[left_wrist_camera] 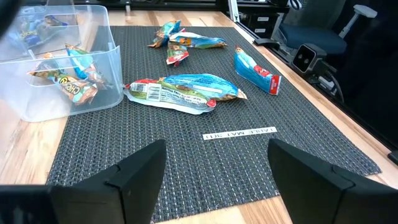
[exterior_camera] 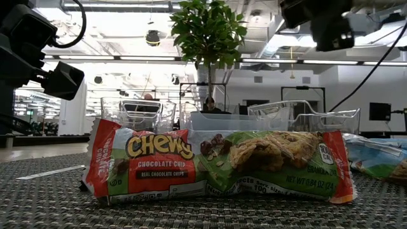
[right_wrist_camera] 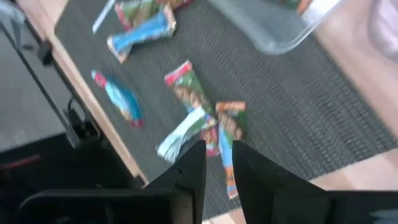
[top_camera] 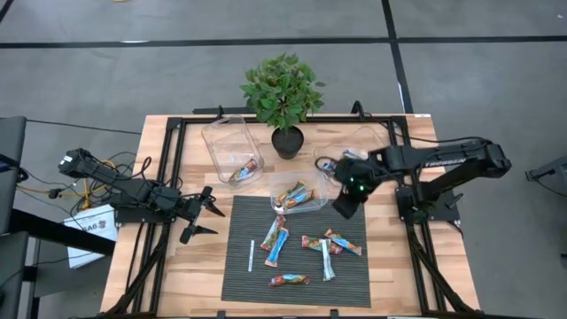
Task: Pick and place Granola Bars by type
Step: Put the orange granola bar into the middle transparent bin
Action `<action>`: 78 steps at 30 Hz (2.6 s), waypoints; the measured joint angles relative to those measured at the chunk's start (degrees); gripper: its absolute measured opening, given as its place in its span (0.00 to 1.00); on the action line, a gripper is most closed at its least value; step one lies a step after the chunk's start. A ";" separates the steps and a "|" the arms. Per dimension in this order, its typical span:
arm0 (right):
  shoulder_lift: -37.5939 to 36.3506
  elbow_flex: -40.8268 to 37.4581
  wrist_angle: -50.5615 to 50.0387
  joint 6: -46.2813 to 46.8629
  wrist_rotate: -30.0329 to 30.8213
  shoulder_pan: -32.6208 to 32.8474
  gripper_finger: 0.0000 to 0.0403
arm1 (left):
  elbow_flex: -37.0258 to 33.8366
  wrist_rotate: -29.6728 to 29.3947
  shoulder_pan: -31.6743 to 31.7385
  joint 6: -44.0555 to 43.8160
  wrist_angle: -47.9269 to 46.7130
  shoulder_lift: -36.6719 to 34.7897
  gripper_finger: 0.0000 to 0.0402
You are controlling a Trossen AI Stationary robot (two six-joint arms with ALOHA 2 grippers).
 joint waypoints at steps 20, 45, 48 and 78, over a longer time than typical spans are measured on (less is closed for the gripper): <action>11.05 0.00 0.75 -2.21 6.82 20.77 0.19 | 0.00 -0.02 0.00 0.01 0.00 -0.02 0.68; 24.56 -2.13 5.25 -3.81 11.59 22.73 0.45 | 0.00 0.00 -0.01 0.01 0.00 0.00 0.68; 24.51 -3.97 6.87 -3.77 12.09 21.88 0.43 | 0.00 0.00 0.01 0.01 0.00 -0.02 0.68; 24.35 -9.25 14.82 -3.73 9.07 21.01 0.04 | 0.00 0.00 -0.02 -0.01 0.00 -0.02 0.68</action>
